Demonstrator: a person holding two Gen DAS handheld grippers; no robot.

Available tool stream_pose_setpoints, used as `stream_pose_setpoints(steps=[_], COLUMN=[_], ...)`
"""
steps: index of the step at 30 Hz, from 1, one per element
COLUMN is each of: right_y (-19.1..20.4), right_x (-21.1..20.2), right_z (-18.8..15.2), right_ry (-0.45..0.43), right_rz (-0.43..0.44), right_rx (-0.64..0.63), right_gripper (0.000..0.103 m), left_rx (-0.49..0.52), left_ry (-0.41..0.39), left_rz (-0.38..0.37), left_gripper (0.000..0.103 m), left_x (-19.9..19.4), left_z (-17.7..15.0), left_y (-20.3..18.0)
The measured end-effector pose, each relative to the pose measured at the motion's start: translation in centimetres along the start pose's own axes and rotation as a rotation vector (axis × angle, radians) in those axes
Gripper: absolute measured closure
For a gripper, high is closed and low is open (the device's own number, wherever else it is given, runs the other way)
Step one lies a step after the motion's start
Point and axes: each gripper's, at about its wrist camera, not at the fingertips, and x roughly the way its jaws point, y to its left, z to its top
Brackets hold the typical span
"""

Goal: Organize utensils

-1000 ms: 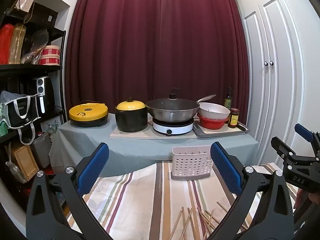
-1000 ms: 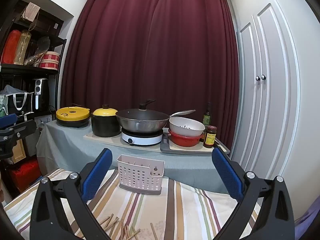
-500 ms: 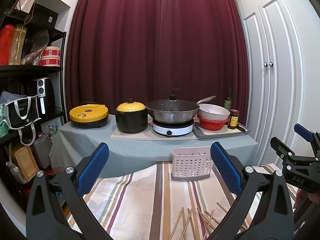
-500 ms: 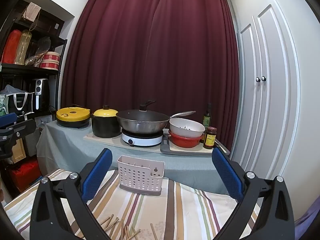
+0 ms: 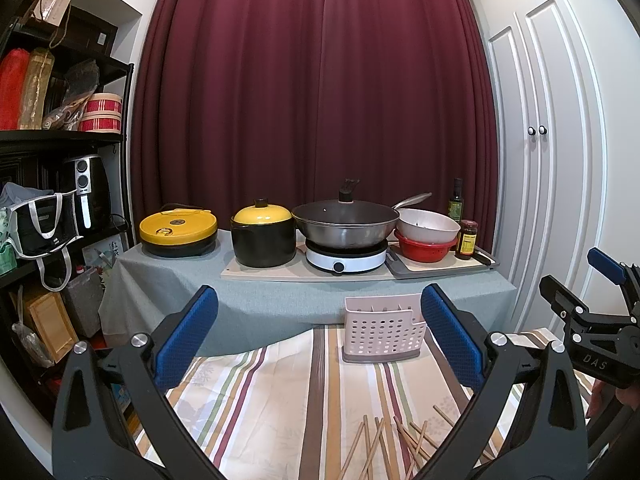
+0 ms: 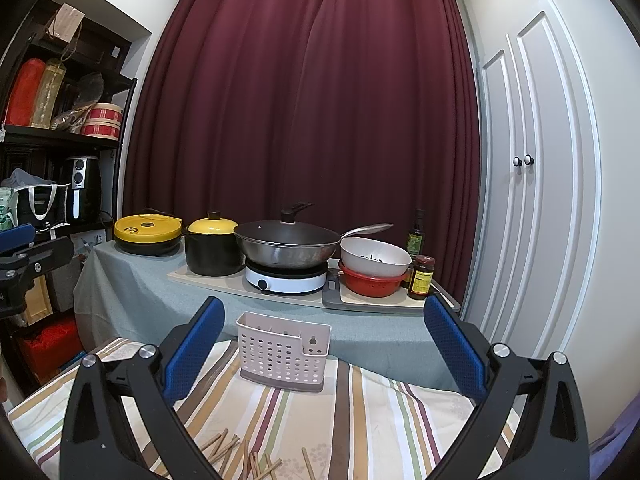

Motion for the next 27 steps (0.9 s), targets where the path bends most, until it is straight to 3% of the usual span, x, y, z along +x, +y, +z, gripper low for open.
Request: stream_pose_setpoints(steps=[11, 15, 20, 27], right_y=[0.1, -0.1, -0.7, -2.2], right_x=[-0.1, 0.6, 1.8, 2.7], right_z=[0.0, -1.3, -4.3, -10.6], right_ry=[-0.006, 0.017, 0.079, 0.174], right_rz=[0.009, 0.026, 0.057, 0.064], right_rx=[-0.004, -0.008, 0.002, 0.048], right_gripper=[0.005, 0.006, 0.006, 0.006], left_rx=[0.003, -0.003, -0.054, -0.072], left_ry=[-0.004, 0.043, 0.203, 0.222], left_rz=[-0.012, -0.01, -0.045, -0.036], left_gripper=[0.004, 0.004, 0.004, 0.004], left_x=[-0.3, 0.8, 4.0, 7.3], left_z=[0.3, -0.5, -3.6, -10.5], left_y=[-0.2, -0.1, 0.6, 1.2])
